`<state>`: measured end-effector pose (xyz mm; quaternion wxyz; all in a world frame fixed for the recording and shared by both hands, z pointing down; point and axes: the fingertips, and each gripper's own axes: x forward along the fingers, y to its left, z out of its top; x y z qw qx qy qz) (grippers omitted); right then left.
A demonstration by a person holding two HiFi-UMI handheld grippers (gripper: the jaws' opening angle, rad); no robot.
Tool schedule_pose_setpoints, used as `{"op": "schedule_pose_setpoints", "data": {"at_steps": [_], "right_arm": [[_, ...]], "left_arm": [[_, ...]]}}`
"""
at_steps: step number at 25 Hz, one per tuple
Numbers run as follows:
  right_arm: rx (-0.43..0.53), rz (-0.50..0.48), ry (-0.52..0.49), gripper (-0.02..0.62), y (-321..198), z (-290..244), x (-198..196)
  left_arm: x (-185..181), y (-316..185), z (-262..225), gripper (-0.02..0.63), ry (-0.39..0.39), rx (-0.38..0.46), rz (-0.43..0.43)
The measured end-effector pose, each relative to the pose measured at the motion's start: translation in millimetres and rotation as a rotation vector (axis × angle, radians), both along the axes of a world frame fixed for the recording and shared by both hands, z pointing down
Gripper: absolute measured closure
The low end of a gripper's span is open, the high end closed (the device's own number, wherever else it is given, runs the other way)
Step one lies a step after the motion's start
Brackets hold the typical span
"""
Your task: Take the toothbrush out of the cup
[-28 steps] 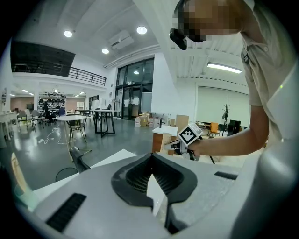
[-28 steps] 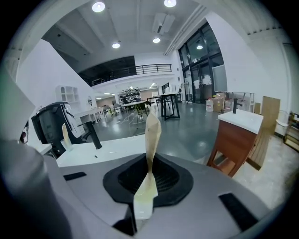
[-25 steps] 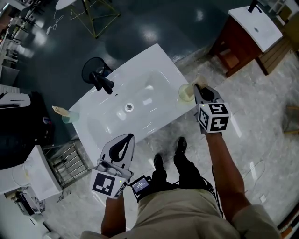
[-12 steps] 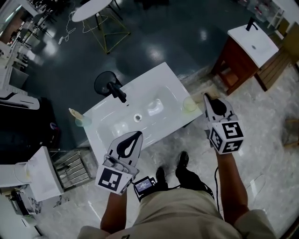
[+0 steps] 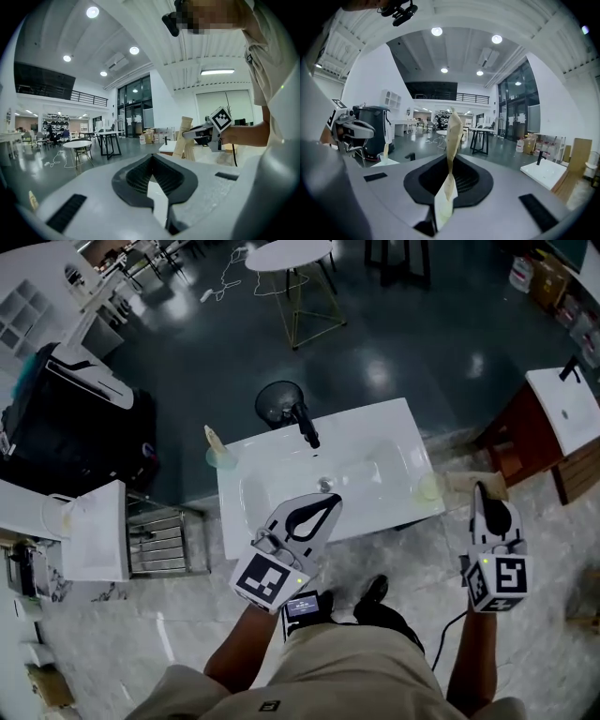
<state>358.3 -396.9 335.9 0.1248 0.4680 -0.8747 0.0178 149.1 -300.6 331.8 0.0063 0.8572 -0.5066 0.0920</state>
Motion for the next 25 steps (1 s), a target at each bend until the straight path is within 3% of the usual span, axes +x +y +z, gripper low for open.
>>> {"op": "schedule_pose_setpoints", "data": {"at_steps": [11,17,25], "right_arm": [[-0.02,-0.162,-0.06,0.569,5,6,-57],[-0.008,-0.171,-0.035,0.569,38,6,-115],[0.028,-0.014,-0.039,0.569,131,-6,-228]], "left_arm": [[-48,40,3,0.599,-0.038,-0.053,-0.175],[-124,75,4,0.6,-0.028,-0.037,-0.225],[-284,159,17,0.6,0.021,0.024,-0.146]]}}
